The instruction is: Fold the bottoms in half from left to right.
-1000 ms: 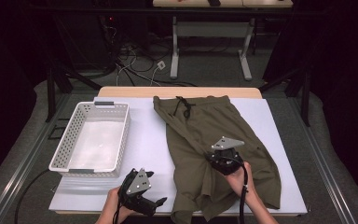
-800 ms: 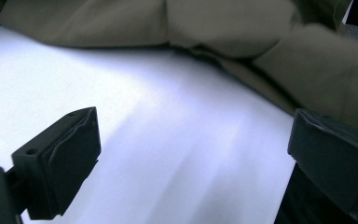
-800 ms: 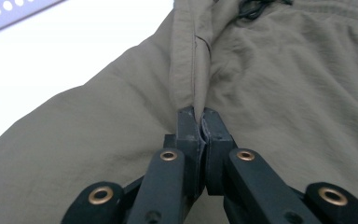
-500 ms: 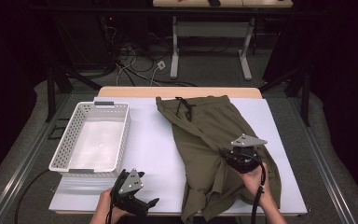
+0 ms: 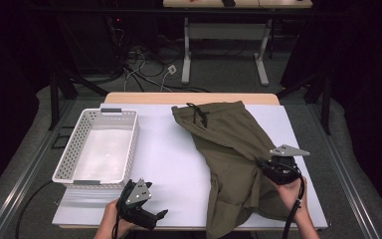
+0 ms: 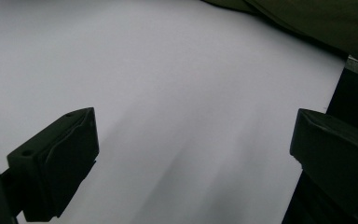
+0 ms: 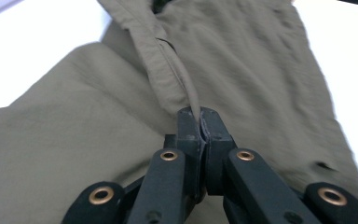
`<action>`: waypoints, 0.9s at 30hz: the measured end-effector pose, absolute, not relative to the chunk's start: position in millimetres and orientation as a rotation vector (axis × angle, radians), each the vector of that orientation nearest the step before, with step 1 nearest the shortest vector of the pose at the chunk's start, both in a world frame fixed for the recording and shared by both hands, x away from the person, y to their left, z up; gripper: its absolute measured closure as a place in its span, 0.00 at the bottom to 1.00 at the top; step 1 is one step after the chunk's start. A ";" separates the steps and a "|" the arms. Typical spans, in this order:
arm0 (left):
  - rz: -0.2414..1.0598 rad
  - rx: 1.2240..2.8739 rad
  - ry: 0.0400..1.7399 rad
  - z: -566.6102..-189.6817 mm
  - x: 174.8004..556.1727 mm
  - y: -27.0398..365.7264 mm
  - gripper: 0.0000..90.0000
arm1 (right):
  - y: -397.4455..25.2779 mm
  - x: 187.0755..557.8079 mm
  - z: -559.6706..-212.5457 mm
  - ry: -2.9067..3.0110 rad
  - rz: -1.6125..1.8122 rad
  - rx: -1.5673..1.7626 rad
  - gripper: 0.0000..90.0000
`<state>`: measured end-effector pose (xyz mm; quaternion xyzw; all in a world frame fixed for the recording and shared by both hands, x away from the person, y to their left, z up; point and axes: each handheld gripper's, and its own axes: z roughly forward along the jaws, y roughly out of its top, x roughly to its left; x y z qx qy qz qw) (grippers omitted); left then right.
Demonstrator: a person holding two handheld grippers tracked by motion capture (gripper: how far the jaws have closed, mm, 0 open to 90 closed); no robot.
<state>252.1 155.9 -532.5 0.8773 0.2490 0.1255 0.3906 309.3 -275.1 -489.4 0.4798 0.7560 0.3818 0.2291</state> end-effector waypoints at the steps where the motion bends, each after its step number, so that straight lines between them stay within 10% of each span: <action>1: 0.318 2.230 0.631 -532.5 252.1 155.7 0.01 | -279.6 309.3 -489.9 2.072 1.044 1.330 0.98; 14: 0.322 2.243 0.635 -533.0 254.6 155.4 0.01 | -309.7 323.8 -520.2 2.123 0.724 1.471 0.96; 27: 0.327 2.244 0.638 -533.1 255.5 153.7 0.01 | -286.2 333.8 -519.8 2.215 0.734 1.305 0.37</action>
